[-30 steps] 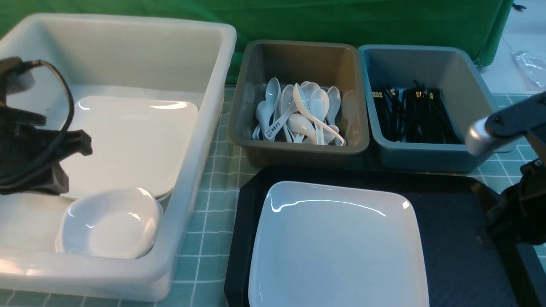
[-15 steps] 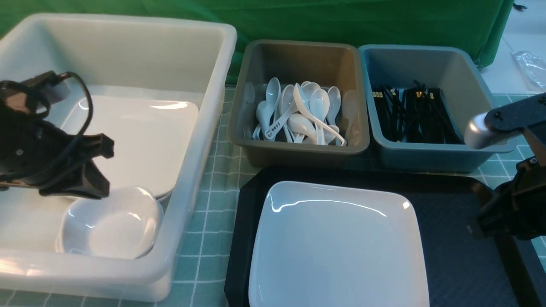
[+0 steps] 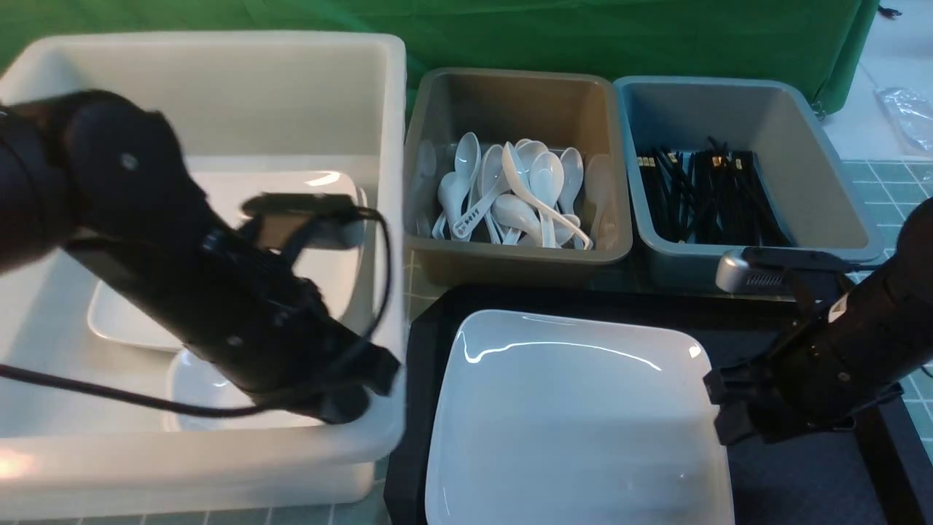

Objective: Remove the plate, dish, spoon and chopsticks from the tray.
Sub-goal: Use the right arm to move the plate from left to right

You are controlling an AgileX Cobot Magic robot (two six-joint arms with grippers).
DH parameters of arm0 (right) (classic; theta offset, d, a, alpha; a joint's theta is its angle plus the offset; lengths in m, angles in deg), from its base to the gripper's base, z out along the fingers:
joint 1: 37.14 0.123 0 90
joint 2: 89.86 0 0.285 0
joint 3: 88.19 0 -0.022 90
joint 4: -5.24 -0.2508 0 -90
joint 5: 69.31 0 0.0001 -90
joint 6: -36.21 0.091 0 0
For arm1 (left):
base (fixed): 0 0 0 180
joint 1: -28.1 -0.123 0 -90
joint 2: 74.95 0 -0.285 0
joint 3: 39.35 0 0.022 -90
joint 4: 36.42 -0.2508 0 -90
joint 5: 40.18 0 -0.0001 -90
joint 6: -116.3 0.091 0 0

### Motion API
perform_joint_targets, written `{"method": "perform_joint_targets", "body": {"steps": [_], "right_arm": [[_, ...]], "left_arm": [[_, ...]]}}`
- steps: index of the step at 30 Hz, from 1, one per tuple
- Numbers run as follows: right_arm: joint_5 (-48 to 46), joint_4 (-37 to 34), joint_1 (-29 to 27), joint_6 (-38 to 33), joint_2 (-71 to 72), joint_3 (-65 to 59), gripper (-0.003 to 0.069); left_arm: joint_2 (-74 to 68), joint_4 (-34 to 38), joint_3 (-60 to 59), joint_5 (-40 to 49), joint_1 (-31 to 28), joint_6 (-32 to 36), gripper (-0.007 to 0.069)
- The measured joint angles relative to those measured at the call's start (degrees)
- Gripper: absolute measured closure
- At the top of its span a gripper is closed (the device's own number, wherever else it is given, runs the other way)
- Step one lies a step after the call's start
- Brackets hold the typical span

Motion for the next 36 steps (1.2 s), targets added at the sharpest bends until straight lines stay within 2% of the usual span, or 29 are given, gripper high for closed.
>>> {"method": "perform_joint_targets", "body": {"steps": [1,3,4,6,8,14,17,21,24,32,36], "right_arm": [[0.91,-0.07,0.02,0.0,-0.93,0.0,0.0174],[1.73,-0.12,0.02,0.0,-1.96,0.0,0.0133],[2.12,-0.23,0.02,-0.02,-2.68,0.0,0.0116],[2.29,-0.24,0.02,-0.17,-3.01,0.0,0.0117],[2.34,-0.25,0.02,-0.17,-3.01,0.0,0.0123],[2.18,-0.3,0.02,-0.66,-3.12,0.0,0.0127],[2.16,-0.3,0.02,-1.27,-3.18,0.0,0.0127],[2.16,-0.3,0.02,-1.27,-3.18,0.0,0.0128],[2.49,-0.3,0.02,-1.27,-3.18,0.0,0.0128],[3.55,-0.3,0.02,-1.27,-3.18,0.0,0.0128],[4.16,-0.3,0.02,-1.33,-3.18,0.0,0.0128]], "left_arm": [[0.0,-1.94,0.08,-0.59,1.33,-2.43,0.0613],[0.12,-6.1,0.19,-0.8,2.68,-5.93,0.0613],[0.33,-11.58,0.25,0.22,3.36,-10.81,0.0613],[0.67,-18.51,0.29,3.53,2.95,-15.02,0.0613],[1.53,-21.71,0.69,5.49,1.49,-16.69,0.0613],[6.68,-20.54,2.62,3.48,-1.28,-17.1,0.0613],[10.38,-10.94,4.01,-1.32,-0.36,-12.99,0.0613],[9.15,-3.89,4.29,-5.27,4.2,-9.52,0.0612],[3.89,-4.58,4.4,-6.35,7.96,-11.46,0.0612],[-6.13,-6.34,6.38,-6.99,10.43,-14.1,0.0612],[-6.54,-13.94,7.74,-5.69,10.91,-21.93,0.0613]]}}
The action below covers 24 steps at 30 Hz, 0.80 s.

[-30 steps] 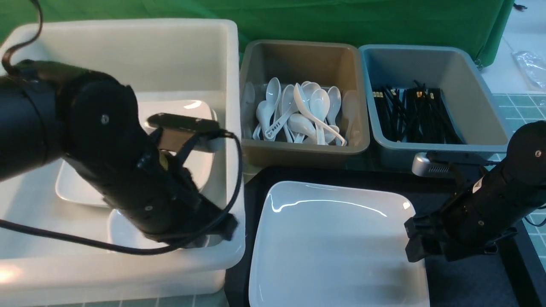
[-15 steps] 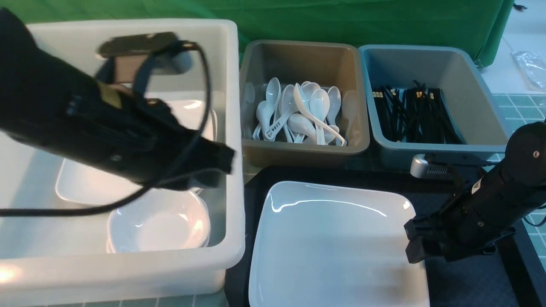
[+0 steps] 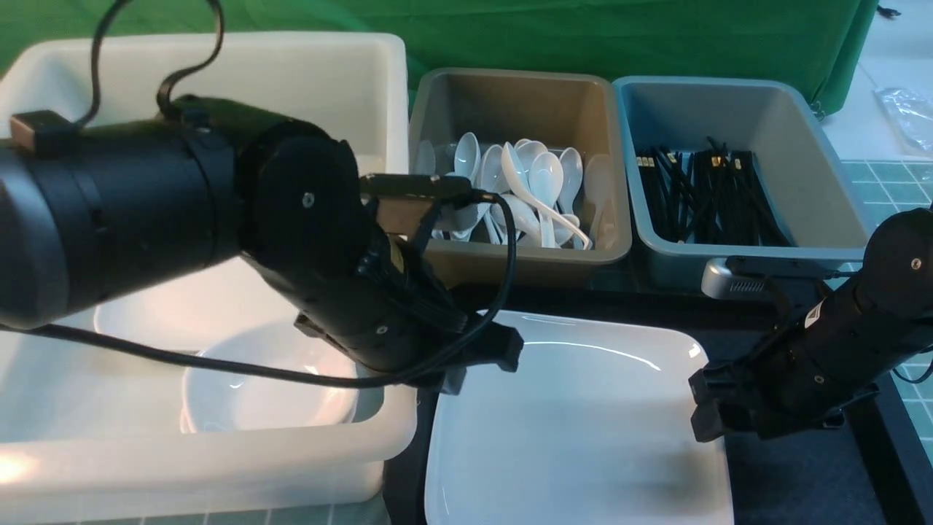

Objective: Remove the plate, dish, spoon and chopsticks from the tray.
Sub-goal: Use the right arm to move the plate from left to right

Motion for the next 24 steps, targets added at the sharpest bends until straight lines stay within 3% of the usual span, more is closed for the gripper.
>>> {"method": "perform_joint_targets", "body": {"steps": [5,10,15,20,22,23,24], "right_arm": [[0.52,0.0,0.0,0.0,0.0,0.0,0.0128],[0.52,0.0,0.0,0.0,0.0,0.0,0.0128],[0.52,-0.13,0.0,0.0,0.0,0.0,0.0128],[1.66,-0.23,0.0,0.0,-1.82,0.0,0.014],[1.97,-0.42,0.0,0.0,-3.45,0.0,0.0183],[2.12,-0.51,0.0,-0.15,-4.25,0.09,0.0229],[2.58,-1.4,0.0,-0.97,-4.49,0.14,0.0321]], "left_arm": [[1.82,-11.48,-0.09,6.69,0.04,-4.81,0.0613],[3.36,-12.93,-0.24,7.97,-0.09,-4.25,0.0613],[6.12,-5.6,-0.3,3.87,-0.19,-0.84,0.0613],[8.1,6.32,-0.47,2.58,-0.05,3.61,0.0613],[8.1,8.16,-0.66,2.35,1.02,4.57,0.0613],[8.05,8.29,-0.66,2.07,2.15,4.99,0.0613],[7.99,8.23,-0.66,1.64,3.47,4.99,0.0613]]}}
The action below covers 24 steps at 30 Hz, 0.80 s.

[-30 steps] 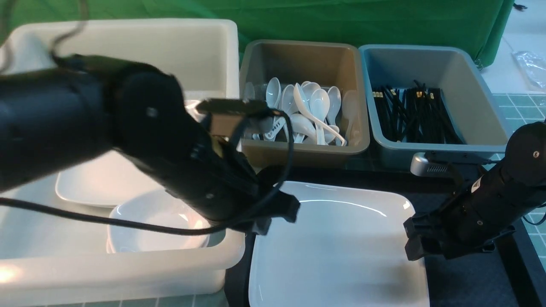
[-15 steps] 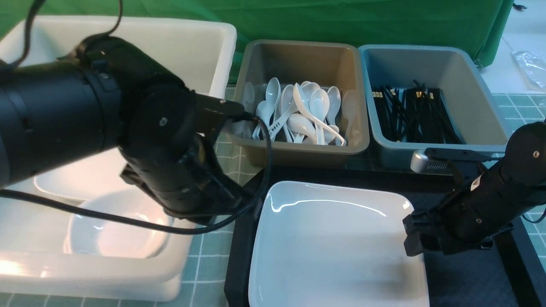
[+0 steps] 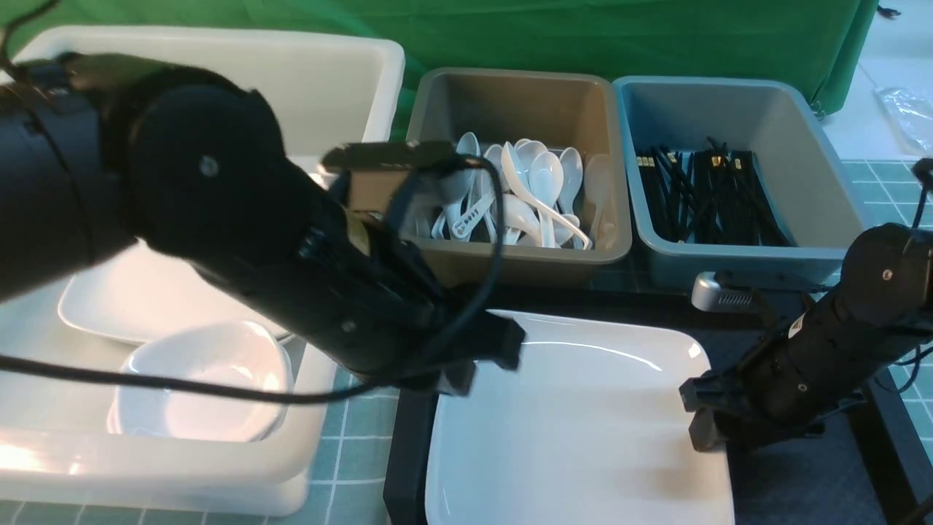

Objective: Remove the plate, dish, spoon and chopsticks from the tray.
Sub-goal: Use the right arm to move the plate from left to right

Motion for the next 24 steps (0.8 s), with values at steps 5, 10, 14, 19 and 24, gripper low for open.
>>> {"method": "perform_joint_targets", "body": {"steps": [5,10,14,19,24], "right_arm": [[0.56,-2.13,-0.74,-2.51,0.21,0.06,0.0533],[-1.53,2.48,-5.25,-2.71,1.5,0.0,0.0533],[-3.64,6.99,-11.09,0.22,2.6,0.0,0.0533],[-6.69,8.86,-14.0,1.48,2.87,0.0,0.0486],[-7.78,9.19,-13.68,1.11,3.12,-0.04,0.0308]], "left_arm": [[0.0,-1.06,0.0,-0.96,1.47,-2.12,0.0612],[-0.04,-1.63,0.0,-0.97,1.71,-2.71,0.0612],[-0.11,-1.63,0.0,-1.13,1.71,-2.9,0.0612],[-2.48,-0.55,0.15,-3.42,1.71,-3.05,0.0612],[-5.91,-0.49,1.93,-3.19,1.71,-3.05,0.0612]]}}
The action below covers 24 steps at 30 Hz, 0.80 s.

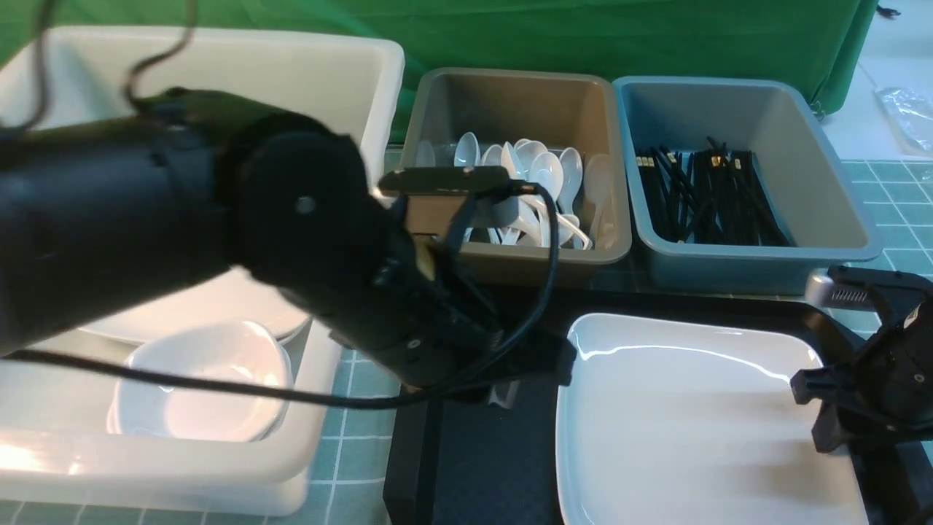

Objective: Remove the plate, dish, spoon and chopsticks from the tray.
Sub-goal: Use the right arm to move the plate from left to right, then use the left arm to grab a plate from the dinner plate

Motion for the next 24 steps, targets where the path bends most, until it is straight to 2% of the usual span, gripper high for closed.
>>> {"method": "perform_joint_targets", "body": {"steps": [2,5,11,16,20,24], "right_arm": [[-0.17,0.27,0.41,-0.29,0.92,0.0,0.0193],[-1.4,0.27,0.7,-0.23,3.7,0.0,0.014],[-5.28,0.27,1.27,-0.18,11.86,0.0,0.0138],[-7.43,0.27,1.27,-0.06,23.98,0.0,0.0138],[-7.66,0.27,1.27,-0.06,29.58,0.0,0.0138],[-7.84,0.27,1.27,-0.06,35.17,-0.02,0.0138]], "left_arm": [[-1.88,0.0,1.73,0.57,0.0,0.21,0.0612],[-3.71,-0.11,3.6,0.8,0.0,0.42,0.0612],[-8.37,-0.96,7.07,2.25,0.0,0.62,0.0612],[-17.87,-3.04,18.17,3.72,0.0,0.9,0.061],[-23.31,-5.67,24.35,4.31,0.0,1.04,0.0579],[-29.37,-9.47,28.52,2.94,-0.11,1.1,0.0433]]}}
